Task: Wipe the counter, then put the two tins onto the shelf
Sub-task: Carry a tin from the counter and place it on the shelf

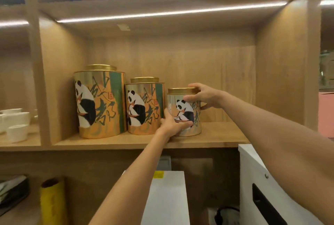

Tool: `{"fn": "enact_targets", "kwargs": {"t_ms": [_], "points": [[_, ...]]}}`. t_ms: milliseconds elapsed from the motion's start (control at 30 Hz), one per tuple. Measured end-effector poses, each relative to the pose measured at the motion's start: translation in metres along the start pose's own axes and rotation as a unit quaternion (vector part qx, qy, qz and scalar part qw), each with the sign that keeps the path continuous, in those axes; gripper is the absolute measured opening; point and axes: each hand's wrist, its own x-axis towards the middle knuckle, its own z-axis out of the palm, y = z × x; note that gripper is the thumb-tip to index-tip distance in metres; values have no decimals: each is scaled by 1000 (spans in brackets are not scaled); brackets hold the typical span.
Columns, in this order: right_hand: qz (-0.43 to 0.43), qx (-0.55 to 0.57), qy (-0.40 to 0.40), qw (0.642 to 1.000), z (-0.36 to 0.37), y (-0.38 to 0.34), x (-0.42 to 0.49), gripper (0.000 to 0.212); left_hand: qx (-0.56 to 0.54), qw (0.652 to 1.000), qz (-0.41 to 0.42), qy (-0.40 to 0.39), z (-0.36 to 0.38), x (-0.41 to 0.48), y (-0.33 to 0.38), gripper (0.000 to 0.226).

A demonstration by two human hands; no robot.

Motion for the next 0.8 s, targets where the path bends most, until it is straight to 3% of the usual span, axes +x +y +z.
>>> {"fn": "enact_targets", "kwargs": {"t_ms": [133,233,300,433,567,700,800], "points": [[-21,0,18,1000,7,9,16,85,9,993,-4,117,21,9,-5,100],[-84,31,65,994,21,24,20,99,15,987,2,159,27,12,-6,90],[-97,91,86,987,39,47,17,110,31,985,5,169,28,14,-7,87],[-41,145,79,985,76,91,15,110,56,981,21,187,30,13,-9,80],[-26,114,101,988,73,93,16,116,61,979,29,195,31,11,-11,74],[-10,71,127,989,72,96,12,97,66,977,36,199,30,11,-13,67],[-14,59,130,990,72,96,14,95,71,975,44,208,30,10,-16,63]]}}
